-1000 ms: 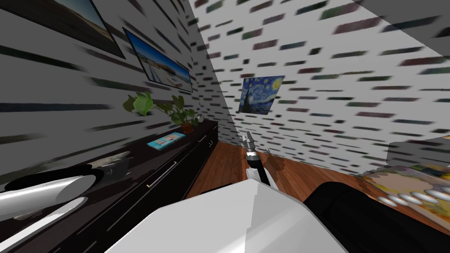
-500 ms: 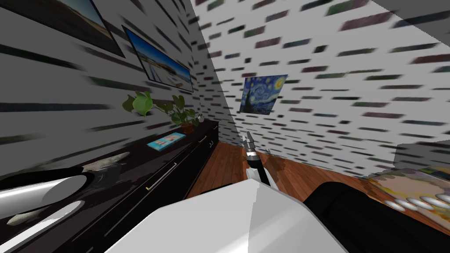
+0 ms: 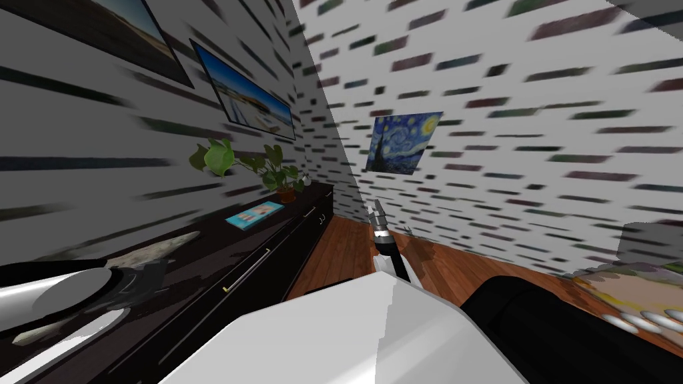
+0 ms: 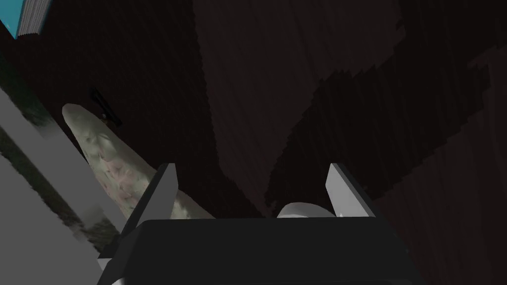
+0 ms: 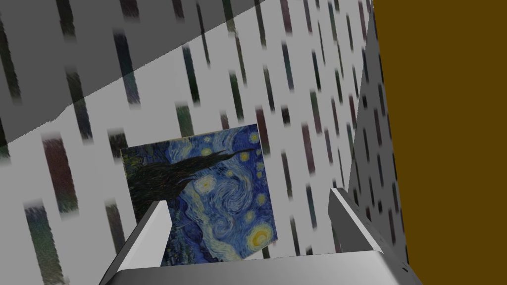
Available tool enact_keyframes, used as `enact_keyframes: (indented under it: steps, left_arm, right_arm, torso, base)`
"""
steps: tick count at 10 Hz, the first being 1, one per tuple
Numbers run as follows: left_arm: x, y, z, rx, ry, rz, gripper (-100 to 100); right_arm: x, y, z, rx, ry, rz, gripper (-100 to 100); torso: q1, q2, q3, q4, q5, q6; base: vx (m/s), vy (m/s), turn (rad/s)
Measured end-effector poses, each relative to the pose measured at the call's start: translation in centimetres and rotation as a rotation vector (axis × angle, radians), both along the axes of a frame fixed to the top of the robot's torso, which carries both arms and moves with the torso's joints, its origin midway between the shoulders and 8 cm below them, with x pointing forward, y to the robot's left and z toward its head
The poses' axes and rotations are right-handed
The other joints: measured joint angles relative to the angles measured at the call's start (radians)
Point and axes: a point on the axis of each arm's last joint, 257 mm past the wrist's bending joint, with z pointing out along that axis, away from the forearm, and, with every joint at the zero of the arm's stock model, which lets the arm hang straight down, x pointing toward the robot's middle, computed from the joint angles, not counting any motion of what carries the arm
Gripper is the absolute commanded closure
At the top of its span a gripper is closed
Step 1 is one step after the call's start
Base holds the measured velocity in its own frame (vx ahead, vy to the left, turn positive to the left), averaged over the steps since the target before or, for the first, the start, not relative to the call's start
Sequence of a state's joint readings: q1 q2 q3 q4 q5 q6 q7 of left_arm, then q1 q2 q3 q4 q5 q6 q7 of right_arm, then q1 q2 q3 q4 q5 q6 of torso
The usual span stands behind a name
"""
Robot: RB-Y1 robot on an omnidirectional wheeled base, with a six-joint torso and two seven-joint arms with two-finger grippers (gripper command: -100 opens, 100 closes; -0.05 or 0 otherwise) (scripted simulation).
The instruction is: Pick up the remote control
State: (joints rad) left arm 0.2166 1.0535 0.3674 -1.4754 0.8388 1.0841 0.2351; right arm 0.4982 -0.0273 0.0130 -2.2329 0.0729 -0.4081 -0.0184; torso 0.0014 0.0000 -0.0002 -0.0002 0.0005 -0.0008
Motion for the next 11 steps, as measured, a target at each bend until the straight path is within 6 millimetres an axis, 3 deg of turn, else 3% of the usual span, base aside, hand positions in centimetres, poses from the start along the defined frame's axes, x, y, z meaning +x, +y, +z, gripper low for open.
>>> enact_keyframes:
  steps: [11]
  left_arm:
    - [-9.6, 0.7, -1.8, -0.207, 0.258, 0.259, -100]
  right_arm:
    - [0.0, 0.0, 0.0, 0.0, 0.0, 0.0, 0]
  torso:
    - [0.003, -0.001, 0.0, 0.0, 0.001, 0.0]
  base:
    - [0.047, 0.05, 0.047]
